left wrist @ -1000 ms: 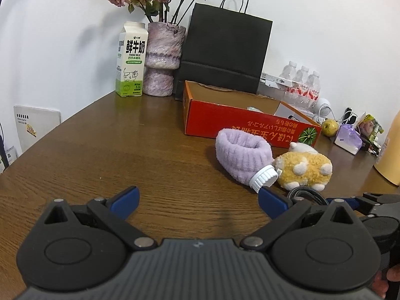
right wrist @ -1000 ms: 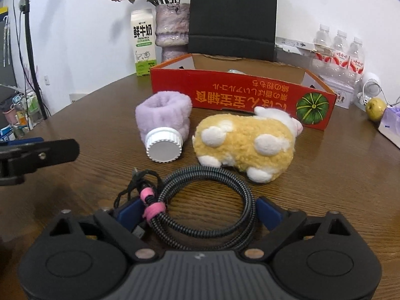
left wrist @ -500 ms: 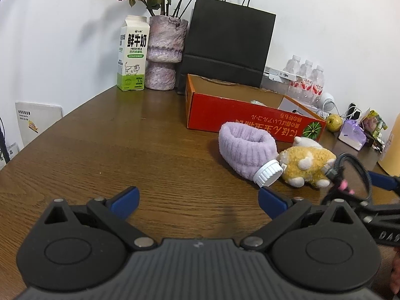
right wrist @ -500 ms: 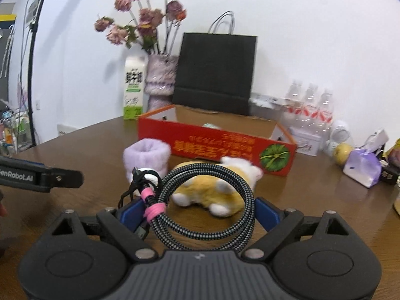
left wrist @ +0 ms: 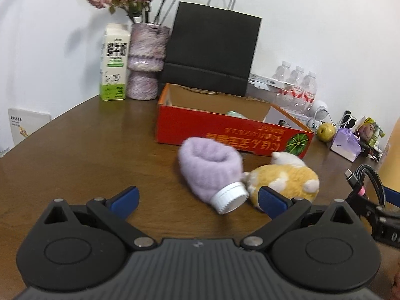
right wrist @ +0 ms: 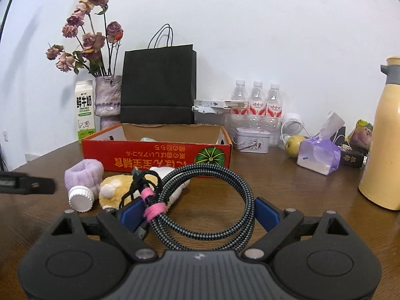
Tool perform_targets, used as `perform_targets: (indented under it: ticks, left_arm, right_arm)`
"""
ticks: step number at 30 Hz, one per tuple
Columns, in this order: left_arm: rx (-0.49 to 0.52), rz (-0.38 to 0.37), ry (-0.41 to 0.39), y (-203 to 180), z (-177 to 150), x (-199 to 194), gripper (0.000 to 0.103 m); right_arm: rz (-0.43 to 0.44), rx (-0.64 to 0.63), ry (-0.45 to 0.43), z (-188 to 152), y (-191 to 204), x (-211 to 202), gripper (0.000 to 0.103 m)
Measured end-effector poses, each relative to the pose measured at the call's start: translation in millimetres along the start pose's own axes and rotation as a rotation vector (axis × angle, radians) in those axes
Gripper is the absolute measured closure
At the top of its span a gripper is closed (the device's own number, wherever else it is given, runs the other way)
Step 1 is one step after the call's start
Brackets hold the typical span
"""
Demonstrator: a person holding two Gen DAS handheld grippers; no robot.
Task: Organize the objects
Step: 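Grasp the coiled black cable with the right tool while the left tool grasps the lavender cuff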
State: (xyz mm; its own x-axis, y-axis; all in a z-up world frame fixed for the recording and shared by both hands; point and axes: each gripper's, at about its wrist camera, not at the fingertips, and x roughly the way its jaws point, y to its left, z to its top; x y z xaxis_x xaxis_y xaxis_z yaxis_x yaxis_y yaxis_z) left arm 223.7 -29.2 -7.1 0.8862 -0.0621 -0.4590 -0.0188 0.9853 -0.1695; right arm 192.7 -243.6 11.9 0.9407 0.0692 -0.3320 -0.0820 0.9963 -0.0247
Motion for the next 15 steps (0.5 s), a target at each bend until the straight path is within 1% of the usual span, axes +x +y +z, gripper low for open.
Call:
perform_targets:
  ticks: [3, 7, 10, 13, 15]
  left_arm:
    - [0.004, 0.008, 0.008, -17, 1, 12, 0.000]
    - [-0.035, 0.056, 0.008, -26, 4, 26, 0.000]
    - [-0.072, 0.085, 0.041, -25, 6, 38, 0.000]
    - [-0.123, 0.078, 0.079, -20, 6, 46, 0.000]
    - [-0.134, 0.079, 0.102, -18, 4, 49, 0.004]
  right_arm:
    - [0.000, -0.002, -0.020, -1, 1, -4, 0.011]
    - [0.011, 0.015, -0.023, 0, -1, -6, 0.011]
    - [0.027, 0.013, -0.015, -1, 1, -5, 0.011]
    - [0.037, 0.014, -0.012, -1, 2, -4, 0.011]
    - [0.038, 0.020, -0.009, -1, 1, -4, 0.011]
